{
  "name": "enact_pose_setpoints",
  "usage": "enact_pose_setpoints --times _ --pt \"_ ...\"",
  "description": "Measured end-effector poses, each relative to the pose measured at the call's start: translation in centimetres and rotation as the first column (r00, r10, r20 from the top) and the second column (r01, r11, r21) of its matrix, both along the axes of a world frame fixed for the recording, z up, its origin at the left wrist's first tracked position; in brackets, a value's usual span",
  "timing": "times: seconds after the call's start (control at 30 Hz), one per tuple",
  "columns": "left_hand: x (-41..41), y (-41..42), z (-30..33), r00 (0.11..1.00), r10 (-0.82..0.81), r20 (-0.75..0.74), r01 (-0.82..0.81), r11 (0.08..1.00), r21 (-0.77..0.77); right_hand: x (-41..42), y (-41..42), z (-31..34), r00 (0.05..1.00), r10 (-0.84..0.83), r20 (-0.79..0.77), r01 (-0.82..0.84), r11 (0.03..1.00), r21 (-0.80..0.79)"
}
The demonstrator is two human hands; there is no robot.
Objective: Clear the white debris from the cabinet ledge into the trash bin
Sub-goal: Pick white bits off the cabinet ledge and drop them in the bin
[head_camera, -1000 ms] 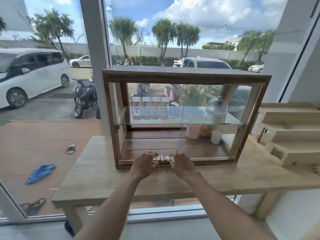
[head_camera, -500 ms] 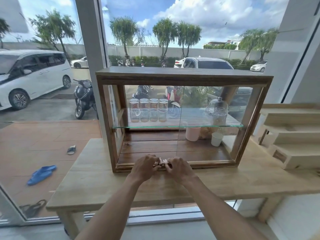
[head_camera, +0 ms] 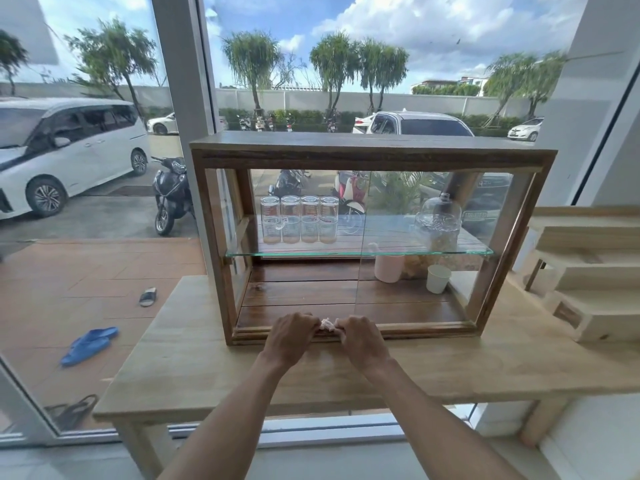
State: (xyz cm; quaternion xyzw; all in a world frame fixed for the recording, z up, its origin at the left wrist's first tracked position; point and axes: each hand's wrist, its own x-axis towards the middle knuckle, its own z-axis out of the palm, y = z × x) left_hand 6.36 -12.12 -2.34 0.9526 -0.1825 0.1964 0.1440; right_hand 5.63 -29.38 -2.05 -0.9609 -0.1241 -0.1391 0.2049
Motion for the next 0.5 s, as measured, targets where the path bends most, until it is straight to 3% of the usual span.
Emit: enact_pose_setpoints --times 0.17,0.37,0.5 --pt "-0.1 0.5 -0.2 1.0 -0.003 0.002 0.003 0.999 -0.039 0.1 -0.3 0.1 0.999 0.035 0.001 -0.035 0.999 0.038" --pt "-0.3 1.1 -0.3 1.0 0.007 -0.002 -0.007 0.994 -0.105 0.9 -0.8 0.0 0.996 0.087 0.011 -0.087 0.995 -0.044" --pt "-0.7 1.4 -0.1 0.999 0.042 -0.019 -0.045 0.974 -0.223 1.2 -0.8 0.0 0.996 0.087 -0.018 -0.086 0.995 0.047"
